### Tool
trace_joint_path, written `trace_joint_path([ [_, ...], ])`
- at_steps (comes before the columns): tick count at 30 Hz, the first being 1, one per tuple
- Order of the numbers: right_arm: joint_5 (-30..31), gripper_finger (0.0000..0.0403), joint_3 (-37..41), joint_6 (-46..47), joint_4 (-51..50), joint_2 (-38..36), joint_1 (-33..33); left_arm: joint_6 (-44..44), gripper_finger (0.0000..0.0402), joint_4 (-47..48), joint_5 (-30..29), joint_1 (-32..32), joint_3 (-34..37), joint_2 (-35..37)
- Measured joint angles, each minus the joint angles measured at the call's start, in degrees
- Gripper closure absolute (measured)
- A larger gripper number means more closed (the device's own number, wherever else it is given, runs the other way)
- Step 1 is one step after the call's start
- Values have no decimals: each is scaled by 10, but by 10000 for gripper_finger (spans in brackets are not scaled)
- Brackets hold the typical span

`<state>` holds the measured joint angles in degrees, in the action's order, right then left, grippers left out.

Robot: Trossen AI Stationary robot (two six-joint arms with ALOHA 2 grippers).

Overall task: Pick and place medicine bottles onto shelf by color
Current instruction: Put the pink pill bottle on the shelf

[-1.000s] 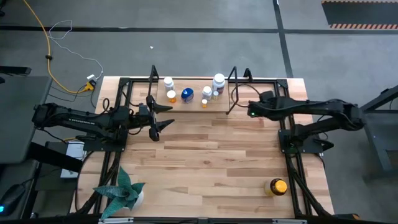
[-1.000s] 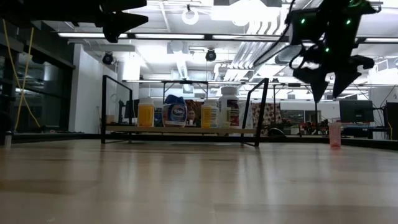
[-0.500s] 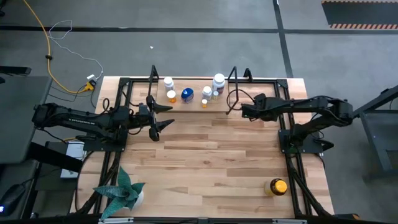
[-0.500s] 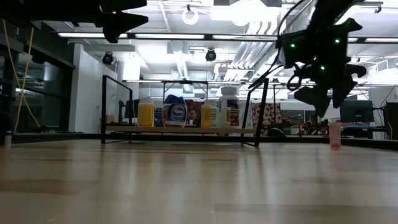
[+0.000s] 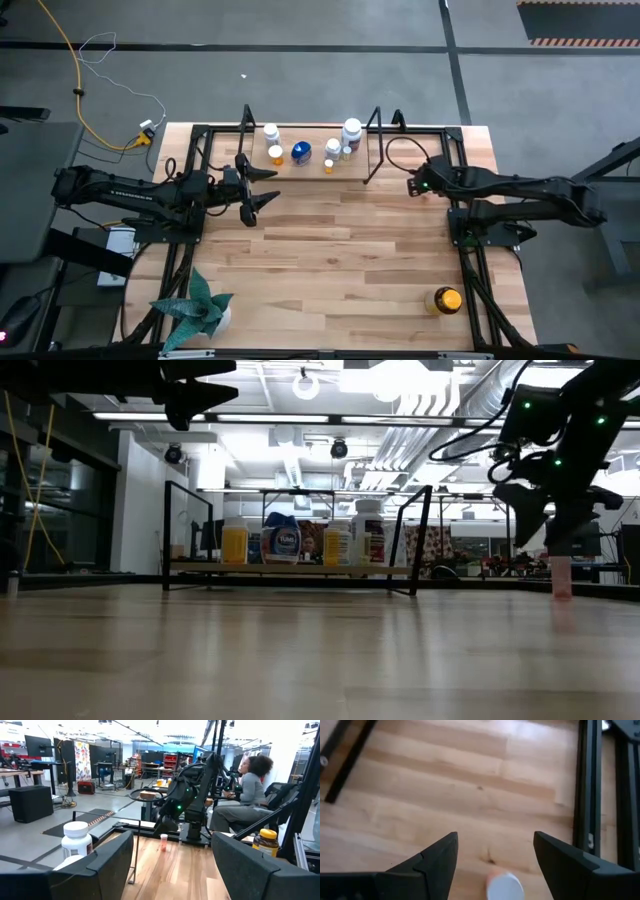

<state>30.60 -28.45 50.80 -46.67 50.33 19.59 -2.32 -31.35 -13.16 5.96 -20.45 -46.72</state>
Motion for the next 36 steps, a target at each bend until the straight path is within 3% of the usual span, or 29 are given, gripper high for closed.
trace_joint_path([
  [8,-28,151,1,65,-97,-6,-10,10,142,0,-1,0,0,0],
  [15,-45,151,1,81,-64,-3,-31,10,142,0,-1,0,0,0],
  [22,-57,151,1,137,-107,15,-45,10,142,0,-1,0,0,0],
  [36,-53,165,1,137,-65,87,-59,10,142,1,-1,0,0,0],
])
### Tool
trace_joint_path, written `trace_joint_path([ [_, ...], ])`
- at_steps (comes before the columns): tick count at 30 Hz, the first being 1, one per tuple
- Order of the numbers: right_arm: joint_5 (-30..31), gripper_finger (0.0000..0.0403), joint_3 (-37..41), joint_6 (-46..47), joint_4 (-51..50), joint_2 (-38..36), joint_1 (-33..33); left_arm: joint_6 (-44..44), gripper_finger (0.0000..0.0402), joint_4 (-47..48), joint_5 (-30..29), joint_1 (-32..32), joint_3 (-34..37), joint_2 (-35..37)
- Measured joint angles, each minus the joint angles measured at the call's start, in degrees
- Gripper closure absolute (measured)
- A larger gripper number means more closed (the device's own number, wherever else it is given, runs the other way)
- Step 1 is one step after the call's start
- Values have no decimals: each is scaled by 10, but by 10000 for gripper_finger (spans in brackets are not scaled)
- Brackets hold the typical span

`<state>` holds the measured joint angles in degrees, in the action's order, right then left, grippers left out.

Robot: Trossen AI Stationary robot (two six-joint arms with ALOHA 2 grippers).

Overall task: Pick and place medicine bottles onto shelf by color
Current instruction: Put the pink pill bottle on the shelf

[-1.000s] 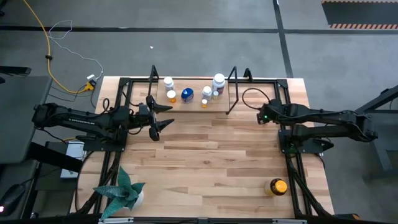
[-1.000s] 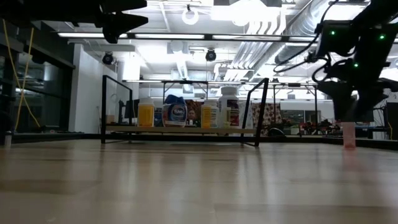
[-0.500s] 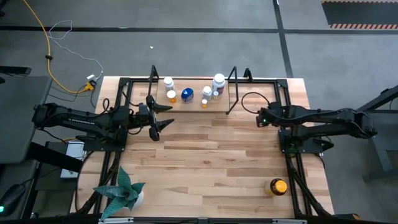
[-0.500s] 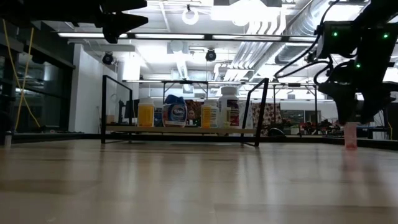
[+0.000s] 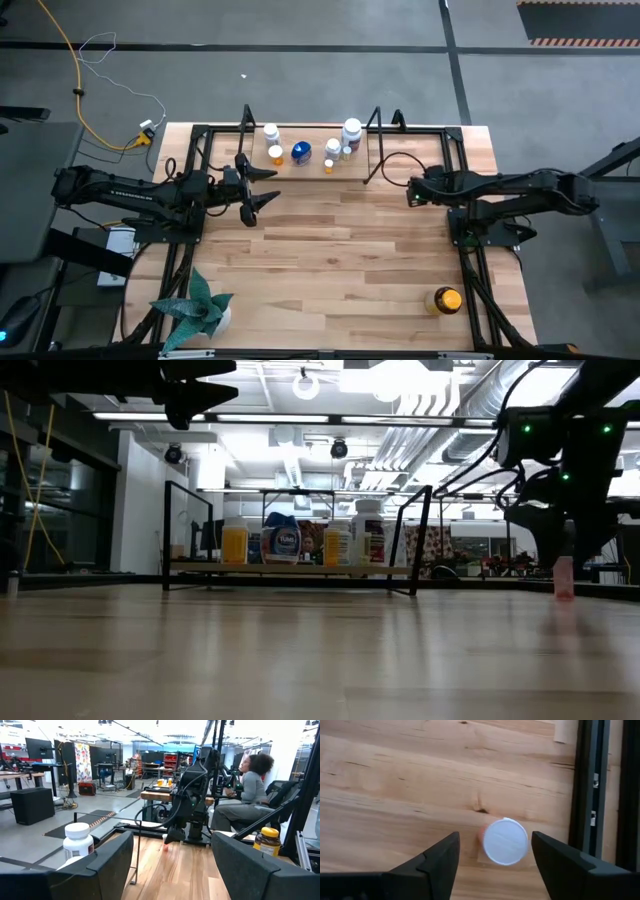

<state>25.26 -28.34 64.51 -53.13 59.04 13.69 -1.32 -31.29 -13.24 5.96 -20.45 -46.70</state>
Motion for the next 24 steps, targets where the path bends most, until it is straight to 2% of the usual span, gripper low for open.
trace_joint_path([
  [11,24,256,0,0,26,28,2,0,142,0,0,0,0,0],
  [24,32,284,0,-1,26,28,2,0,142,0,0,0,0,0],
])
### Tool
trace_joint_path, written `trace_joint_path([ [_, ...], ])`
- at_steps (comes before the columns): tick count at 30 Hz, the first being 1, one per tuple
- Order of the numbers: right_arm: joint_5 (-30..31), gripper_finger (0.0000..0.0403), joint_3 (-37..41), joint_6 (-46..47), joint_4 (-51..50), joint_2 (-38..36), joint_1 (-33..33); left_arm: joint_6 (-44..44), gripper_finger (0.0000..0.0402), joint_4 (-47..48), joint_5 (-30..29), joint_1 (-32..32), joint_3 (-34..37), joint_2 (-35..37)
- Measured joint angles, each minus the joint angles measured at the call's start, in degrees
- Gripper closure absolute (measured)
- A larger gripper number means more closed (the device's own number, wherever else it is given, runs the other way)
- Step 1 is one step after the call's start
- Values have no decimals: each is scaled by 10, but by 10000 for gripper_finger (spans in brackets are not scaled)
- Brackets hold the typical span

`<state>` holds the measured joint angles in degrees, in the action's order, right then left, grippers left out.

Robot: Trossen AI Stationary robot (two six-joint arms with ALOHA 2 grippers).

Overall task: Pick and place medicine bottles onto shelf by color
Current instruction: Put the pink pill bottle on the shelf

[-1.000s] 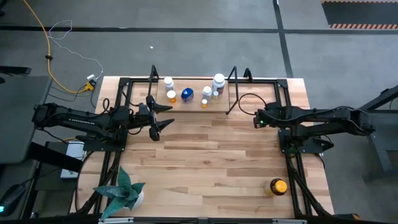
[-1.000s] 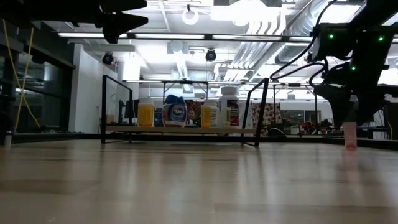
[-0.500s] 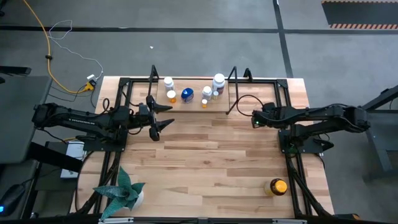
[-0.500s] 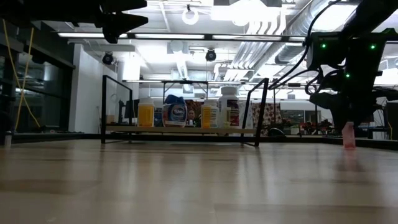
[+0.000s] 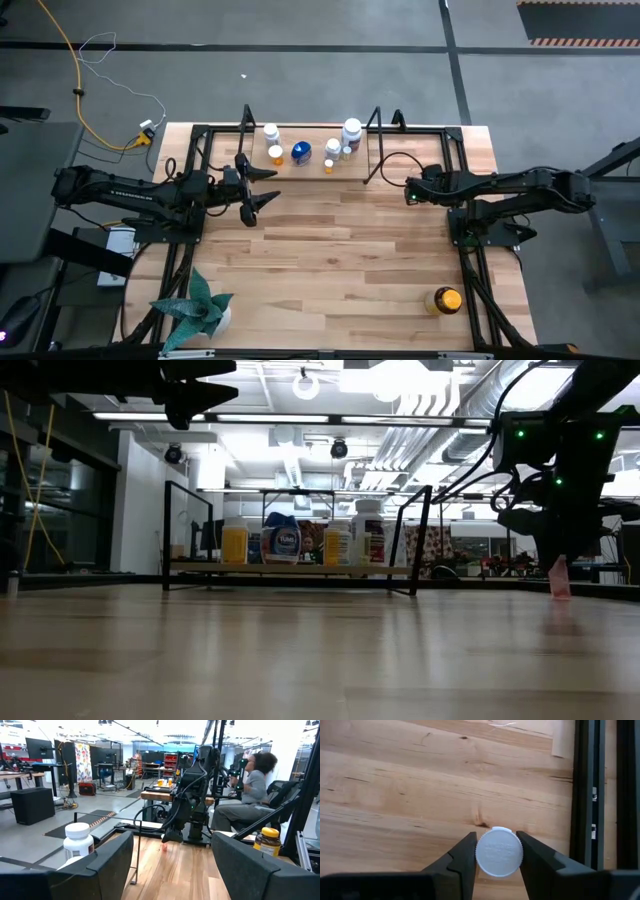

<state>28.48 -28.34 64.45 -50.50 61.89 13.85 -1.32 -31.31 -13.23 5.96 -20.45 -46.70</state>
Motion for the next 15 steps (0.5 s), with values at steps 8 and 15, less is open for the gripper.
trace_joint_path([
  [8,-2,285,-4,-16,-7,-5,0,0,142,0,0,0,0,0],
  [15,-80,285,-31,-115,46,-12,-32,0,142,-1,0,0,0,0],
])
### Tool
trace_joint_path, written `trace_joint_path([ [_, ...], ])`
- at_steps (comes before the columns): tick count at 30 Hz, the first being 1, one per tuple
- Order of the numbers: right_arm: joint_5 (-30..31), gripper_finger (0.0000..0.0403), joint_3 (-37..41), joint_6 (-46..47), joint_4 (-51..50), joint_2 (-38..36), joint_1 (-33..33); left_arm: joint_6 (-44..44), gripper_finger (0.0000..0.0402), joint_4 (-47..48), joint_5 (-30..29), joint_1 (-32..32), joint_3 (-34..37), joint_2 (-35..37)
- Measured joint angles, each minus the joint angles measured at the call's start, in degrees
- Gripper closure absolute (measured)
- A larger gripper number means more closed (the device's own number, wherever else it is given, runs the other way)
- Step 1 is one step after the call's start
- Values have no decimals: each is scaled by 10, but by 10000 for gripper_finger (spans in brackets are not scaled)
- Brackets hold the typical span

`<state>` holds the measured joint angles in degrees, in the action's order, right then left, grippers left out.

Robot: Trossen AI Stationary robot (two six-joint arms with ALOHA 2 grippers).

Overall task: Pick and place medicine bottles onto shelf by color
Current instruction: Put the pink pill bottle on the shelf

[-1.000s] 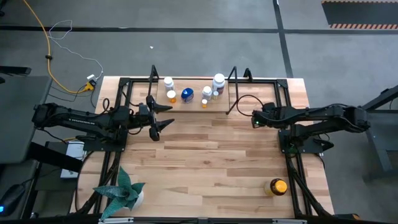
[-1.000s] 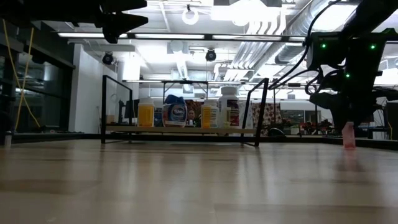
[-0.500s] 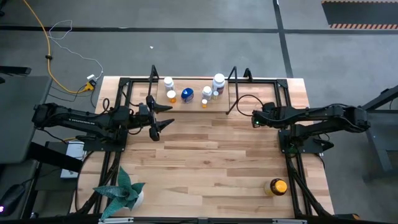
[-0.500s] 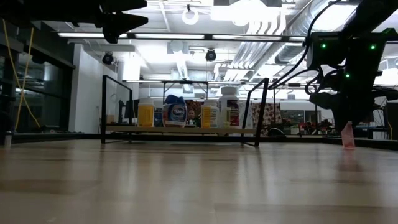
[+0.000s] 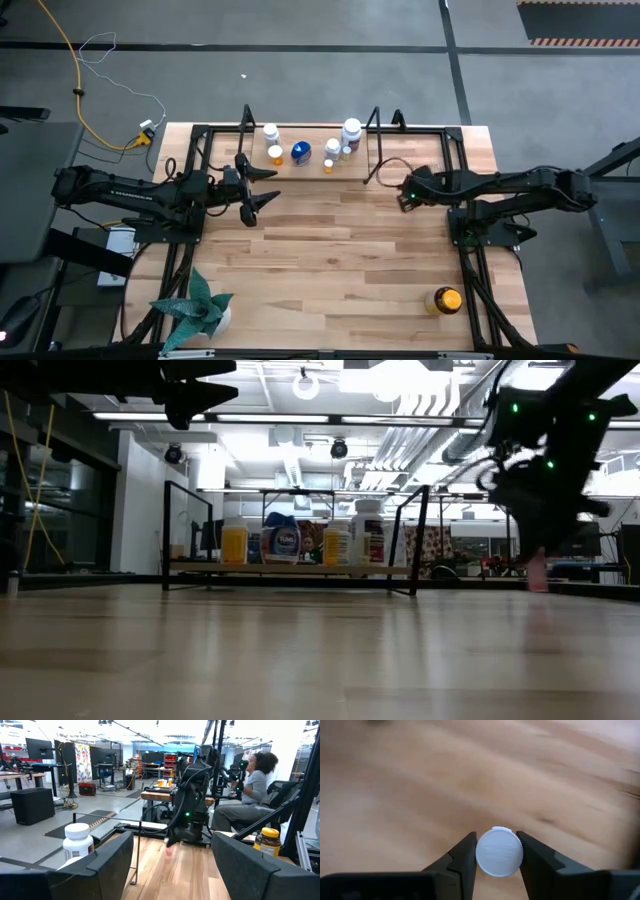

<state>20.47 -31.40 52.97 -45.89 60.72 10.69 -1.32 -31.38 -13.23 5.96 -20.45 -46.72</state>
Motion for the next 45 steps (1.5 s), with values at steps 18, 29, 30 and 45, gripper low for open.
trace_joint_path([
  [18,-43,285,-153,-231,309,157,-126,0,142,-2,0,0,0,0],
  [29,5,285,-343,-314,254,317,-31,0,142,-1,0,0,0,0],
  [30,5,285,-351,-311,251,330,-22,0,142,-1,0,0,0,0],
  [45,4,285,-372,-295,239,399,48,0,142,0,0,0,0,0],
])
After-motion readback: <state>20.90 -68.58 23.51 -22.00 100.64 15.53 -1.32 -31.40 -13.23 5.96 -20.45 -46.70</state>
